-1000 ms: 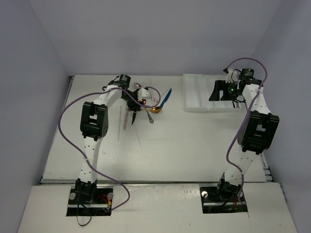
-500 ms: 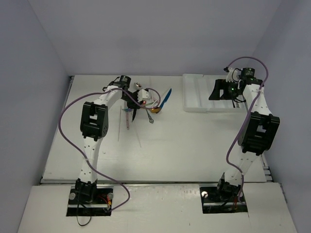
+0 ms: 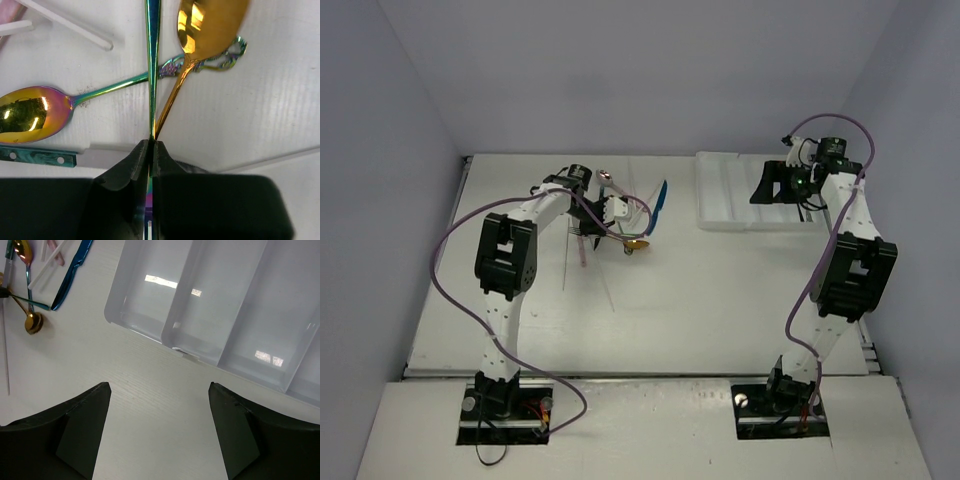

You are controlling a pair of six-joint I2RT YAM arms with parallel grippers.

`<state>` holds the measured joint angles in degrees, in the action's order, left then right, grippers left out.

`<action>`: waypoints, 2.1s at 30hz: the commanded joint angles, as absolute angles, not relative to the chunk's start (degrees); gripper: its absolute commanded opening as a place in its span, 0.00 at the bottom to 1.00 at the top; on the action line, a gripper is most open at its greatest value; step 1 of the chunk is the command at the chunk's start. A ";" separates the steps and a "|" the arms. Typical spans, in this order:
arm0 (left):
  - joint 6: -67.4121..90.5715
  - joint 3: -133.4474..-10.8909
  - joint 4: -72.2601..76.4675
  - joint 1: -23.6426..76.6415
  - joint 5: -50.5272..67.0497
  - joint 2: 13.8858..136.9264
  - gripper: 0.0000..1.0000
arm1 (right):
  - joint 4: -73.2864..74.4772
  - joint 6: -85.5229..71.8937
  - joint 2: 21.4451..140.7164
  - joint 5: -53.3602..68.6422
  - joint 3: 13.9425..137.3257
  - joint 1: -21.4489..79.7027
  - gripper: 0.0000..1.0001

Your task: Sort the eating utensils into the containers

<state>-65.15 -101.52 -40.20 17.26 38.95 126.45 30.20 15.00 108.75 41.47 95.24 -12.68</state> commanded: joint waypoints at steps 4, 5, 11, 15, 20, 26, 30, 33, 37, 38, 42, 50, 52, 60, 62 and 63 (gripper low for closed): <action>-59.28 -101.47 -40.69 18.28 37.97 117.48 0.00 | 29.44 14.26 103.84 43.44 95.29 -10.41 0.76; -58.83 -101.19 -40.73 18.36 37.81 116.85 0.00 | 29.44 14.16 103.76 43.46 95.27 -10.05 0.76; -61.59 -95.84 -40.61 19.41 37.50 111.04 0.00 | 29.44 13.56 103.45 45.53 94.93 -6.58 0.75; -67.93 -89.50 -40.69 21.20 40.12 103.28 0.00 | 29.52 10.60 104.65 53.55 93.30 -2.21 0.74; -77.70 -79.73 -40.94 27.92 37.74 93.27 0.00 | 29.53 8.98 107.43 63.26 91.65 5.86 0.72; -78.62 -76.43 -41.46 32.35 34.49 88.41 0.00 | 29.53 8.26 108.34 66.85 90.81 12.80 0.71; -80.07 -74.53 -41.91 33.28 33.84 84.78 0.00 | 29.61 8.17 108.78 67.99 88.67 16.33 0.70; -81.52 -73.40 -42.86 33.49 34.06 82.63 0.00 | 29.62 9.16 107.92 68.97 85.67 17.78 0.67; -83.57 -72.17 -44.20 33.40 33.75 79.99 0.00 | 29.71 11.06 104.96 69.01 81.41 19.41 0.65; -83.71 -71.65 -44.21 33.40 33.88 79.47 0.00 | 29.64 11.33 103.86 68.36 80.95 20.50 0.65; -82.86 -71.17 -44.21 33.55 35.28 78.93 0.00 | 29.55 12.64 101.23 63.63 78.76 25.27 0.65; -82.96 -71.58 -45.11 34.41 35.22 78.66 0.00 | 29.53 12.37 100.90 62.55 79.76 28.95 0.64; -83.34 -71.44 -45.18 34.76 35.02 78.56 0.00 | 29.54 12.23 100.90 62.35 80.20 29.39 0.64; -82.83 -72.30 -45.00 35.16 34.94 78.62 0.00 | 29.53 12.66 102.27 61.93 80.47 31.82 0.42; -82.65 -72.75 -44.94 35.16 34.70 78.72 0.00 | 29.53 12.66 102.67 62.33 80.67 32.18 0.41; -82.64 -72.98 -44.91 35.16 34.52 78.75 0.00 | 29.53 12.66 102.83 62.55 80.79 32.38 0.41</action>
<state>-81.76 -70.37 -44.75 34.83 33.15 80.40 29.78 12.08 103.72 60.95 78.09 31.30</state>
